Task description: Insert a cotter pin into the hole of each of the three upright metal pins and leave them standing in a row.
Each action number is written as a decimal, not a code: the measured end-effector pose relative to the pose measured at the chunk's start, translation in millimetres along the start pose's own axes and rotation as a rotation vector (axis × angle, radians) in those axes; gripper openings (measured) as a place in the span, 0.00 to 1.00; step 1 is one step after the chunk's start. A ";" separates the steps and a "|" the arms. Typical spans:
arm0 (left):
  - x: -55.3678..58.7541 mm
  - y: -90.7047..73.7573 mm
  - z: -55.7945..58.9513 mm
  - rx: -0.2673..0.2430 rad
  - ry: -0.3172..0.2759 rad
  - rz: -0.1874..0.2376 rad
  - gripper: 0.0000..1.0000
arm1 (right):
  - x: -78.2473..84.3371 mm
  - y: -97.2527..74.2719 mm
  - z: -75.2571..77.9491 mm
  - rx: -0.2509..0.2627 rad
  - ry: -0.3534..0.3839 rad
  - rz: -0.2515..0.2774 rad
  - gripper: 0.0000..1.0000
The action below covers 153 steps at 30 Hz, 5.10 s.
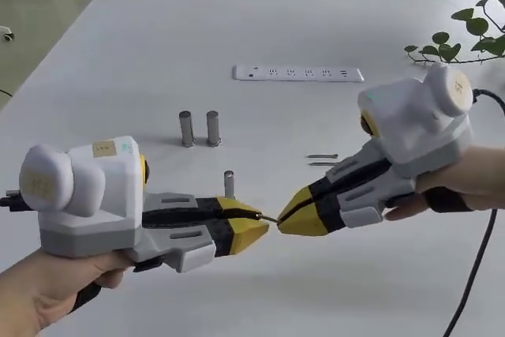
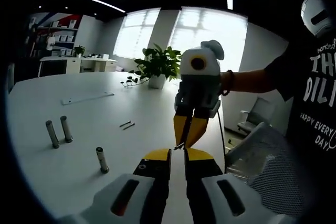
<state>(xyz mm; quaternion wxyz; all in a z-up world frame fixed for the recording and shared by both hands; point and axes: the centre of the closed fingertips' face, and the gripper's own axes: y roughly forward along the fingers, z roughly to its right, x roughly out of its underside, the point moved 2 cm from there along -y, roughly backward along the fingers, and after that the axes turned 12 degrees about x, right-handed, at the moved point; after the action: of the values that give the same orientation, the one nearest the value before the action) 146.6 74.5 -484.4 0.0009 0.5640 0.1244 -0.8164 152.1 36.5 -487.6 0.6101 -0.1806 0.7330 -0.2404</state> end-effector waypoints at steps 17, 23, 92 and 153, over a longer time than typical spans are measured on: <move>17.6 -18.7 -64.1 -0.359 0.078 -0.054 0.15 | 13.8 13.7 46.6 0.119 -0.069 -0.122 0.00; 22.9 -16.3 -86.2 -0.459 0.091 -0.082 0.18 | 16.4 20.1 62.1 0.152 -0.096 -0.154 0.00; 53.6 9.2 -136.5 -0.533 0.079 -0.180 0.07 | 2.0 72.7 102.4 0.184 -0.236 -0.284 0.00; 54.9 12.4 -133.4 -0.545 0.071 -0.187 0.07 | -2.5 85.5 106.9 0.268 -0.127 -0.163 0.06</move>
<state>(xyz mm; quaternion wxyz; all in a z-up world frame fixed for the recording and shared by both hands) 251.2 97.3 -581.8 0.0730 0.5573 0.3905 -0.7291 259.9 93.8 -549.5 0.6524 -0.1711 0.6373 -0.3728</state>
